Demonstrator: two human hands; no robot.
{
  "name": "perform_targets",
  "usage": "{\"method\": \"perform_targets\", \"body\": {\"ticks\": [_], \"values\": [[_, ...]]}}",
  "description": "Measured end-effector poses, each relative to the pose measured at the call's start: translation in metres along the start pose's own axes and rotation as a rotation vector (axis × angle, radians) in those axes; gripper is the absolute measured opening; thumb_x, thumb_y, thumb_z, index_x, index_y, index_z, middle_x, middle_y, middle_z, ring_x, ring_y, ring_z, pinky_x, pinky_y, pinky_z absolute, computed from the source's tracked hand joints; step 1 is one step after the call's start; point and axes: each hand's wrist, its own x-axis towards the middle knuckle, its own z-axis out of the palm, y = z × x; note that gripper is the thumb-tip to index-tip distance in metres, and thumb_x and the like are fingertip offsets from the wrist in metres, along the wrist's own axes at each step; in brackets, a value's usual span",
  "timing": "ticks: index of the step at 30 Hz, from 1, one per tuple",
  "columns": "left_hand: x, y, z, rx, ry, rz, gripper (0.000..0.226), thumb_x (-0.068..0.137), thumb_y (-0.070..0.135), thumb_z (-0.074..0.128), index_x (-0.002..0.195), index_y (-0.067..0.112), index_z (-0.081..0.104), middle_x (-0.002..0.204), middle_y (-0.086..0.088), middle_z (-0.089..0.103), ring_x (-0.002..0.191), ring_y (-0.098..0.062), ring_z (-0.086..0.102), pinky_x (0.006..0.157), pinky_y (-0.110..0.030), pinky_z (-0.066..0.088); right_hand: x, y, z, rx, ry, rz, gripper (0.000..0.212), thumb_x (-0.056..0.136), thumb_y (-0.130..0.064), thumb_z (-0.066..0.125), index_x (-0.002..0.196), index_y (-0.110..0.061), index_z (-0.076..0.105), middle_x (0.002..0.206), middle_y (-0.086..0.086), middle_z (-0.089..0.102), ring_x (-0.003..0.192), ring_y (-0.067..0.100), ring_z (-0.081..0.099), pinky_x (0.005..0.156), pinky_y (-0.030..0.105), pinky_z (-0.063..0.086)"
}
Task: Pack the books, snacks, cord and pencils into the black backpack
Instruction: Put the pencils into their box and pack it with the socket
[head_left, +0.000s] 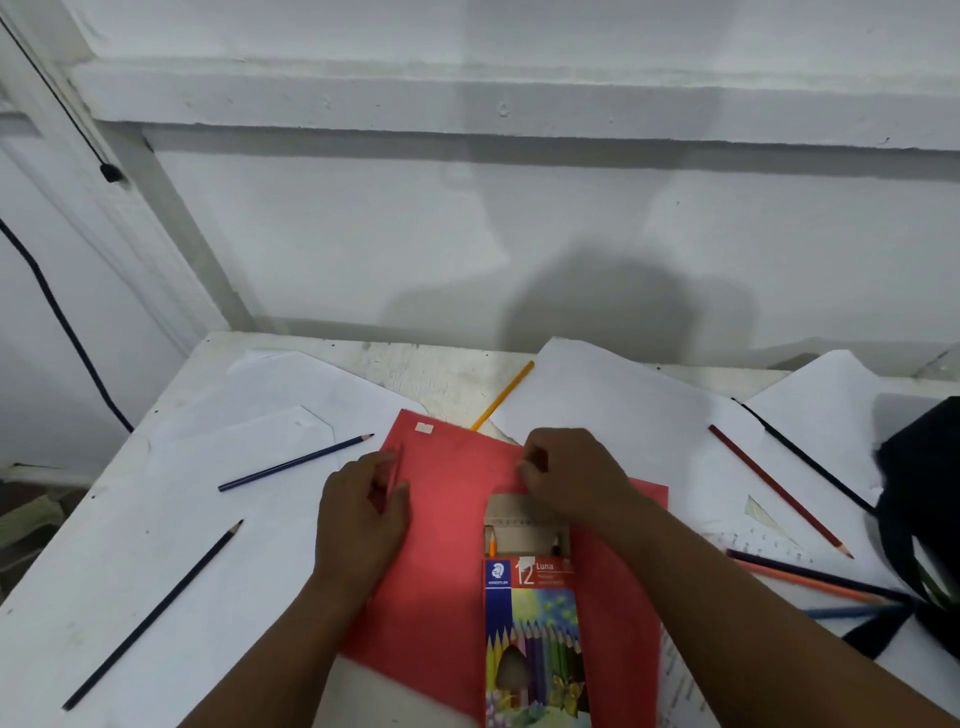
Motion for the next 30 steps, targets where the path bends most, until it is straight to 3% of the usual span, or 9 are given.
{"method": "perform_targets", "body": {"ticks": [3, 6, 10, 16, 18, 22, 26, 30], "values": [[0.0, 0.0, -0.001, -0.062, 0.032, -0.012, 0.026, 0.088, 0.027, 0.058, 0.111, 0.021, 0.067, 0.086, 0.017, 0.063, 0.085, 0.001, 0.057, 0.074, -0.027, 0.045, 0.022, -0.005, 0.006, 0.025, 0.032, -0.02, 0.013, 0.092, -0.022, 0.058, 0.1, -0.019, 0.068, 0.098, 0.0, 0.067, 0.089, 0.015, 0.061, 0.082, 0.032, 0.051], [-0.002, -0.001, -0.003, -0.112, 0.052, -0.061, 0.029, 0.093, 0.028, 0.05, 0.118, 0.025, 0.065, 0.101, 0.017, 0.067, 0.093, 0.0, 0.059, 0.082, -0.025, 0.046, 0.043, -0.009, 0.016, 0.05, 0.05, -0.062, 0.028, 0.095, -0.015, 0.055, 0.121, -0.02, 0.065, 0.127, 0.003, 0.055, 0.111, 0.02, 0.056, 0.098, 0.034, 0.046], [-0.003, -0.006, -0.002, -0.125, 0.068, -0.046, 0.027, 0.093, 0.02, 0.048, 0.104, 0.03, 0.07, 0.105, 0.028, 0.064, 0.102, 0.007, 0.058, 0.09, -0.02, 0.046, 0.065, -0.012, 0.026, -0.031, 0.003, -0.058, 0.037, 0.097, -0.011, 0.053, 0.128, -0.03, 0.064, 0.147, -0.002, 0.038, 0.129, 0.02, 0.044, 0.101, 0.036, 0.044], [-0.005, -0.01, -0.001, -0.22, 0.104, 0.006, 0.034, 0.09, 0.019, 0.043, 0.103, 0.021, 0.075, 0.105, 0.02, 0.069, 0.1, -0.006, 0.064, 0.086, -0.024, 0.049, 0.09, -0.002, 0.028, -0.003, 0.043, -0.088, 0.015, 0.09, -0.014, 0.066, 0.097, -0.025, 0.075, 0.123, -0.008, 0.055, 0.104, 0.011, 0.059, 0.079, 0.025, 0.04], [-0.005, -0.011, -0.001, -0.252, 0.112, 0.006, 0.037, 0.089, 0.015, 0.041, 0.105, 0.02, 0.074, 0.107, 0.019, 0.069, 0.1, -0.009, 0.065, 0.086, -0.024, 0.049, 0.096, 0.001, 0.026, 0.038, 0.111, -0.123, 0.017, 0.089, -0.008, 0.065, 0.094, -0.022, 0.073, 0.112, -0.006, 0.061, 0.1, 0.014, 0.06, 0.08, 0.031, 0.045], [-0.005, -0.009, -0.002, -0.241, 0.082, -0.043, 0.043, 0.08, 0.005, 0.048, 0.11, 0.025, 0.072, 0.107, 0.016, 0.07, 0.099, -0.008, 0.066, 0.086, -0.018, 0.049, 0.098, 0.003, 0.015, 0.101, 0.302, -0.101, 0.016, 0.093, -0.008, 0.058, 0.097, -0.02, 0.068, 0.1, -0.004, 0.065, 0.095, 0.019, 0.06, 0.082, 0.038, 0.049], [-0.004, -0.005, -0.002, -0.201, 0.103, -0.053, 0.033, 0.085, 0.014, 0.058, 0.114, 0.022, 0.07, 0.097, 0.013, 0.068, 0.087, -0.008, 0.066, 0.076, -0.015, 0.05, 0.089, -0.002, 0.002, 0.232, 0.484, -0.116, 0.013, 0.097, -0.012, 0.054, 0.104, -0.019, 0.062, 0.1, -0.005, 0.064, 0.092, 0.013, 0.059, 0.08, 0.039, 0.052], [-0.003, -0.007, -0.002, -0.189, 0.113, -0.091, 0.027, 0.086, 0.022, 0.061, 0.111, 0.02, 0.07, 0.099, 0.012, 0.07, 0.09, -0.006, 0.066, 0.077, -0.012, 0.05, 0.059, -0.014, -0.008, 0.417, 0.671, -0.114, 0.019, 0.1, -0.011, 0.049, 0.116, -0.009, 0.061, 0.106, 0.001, 0.067, 0.091, 0.017, 0.062, 0.08, 0.036, 0.054]]}}
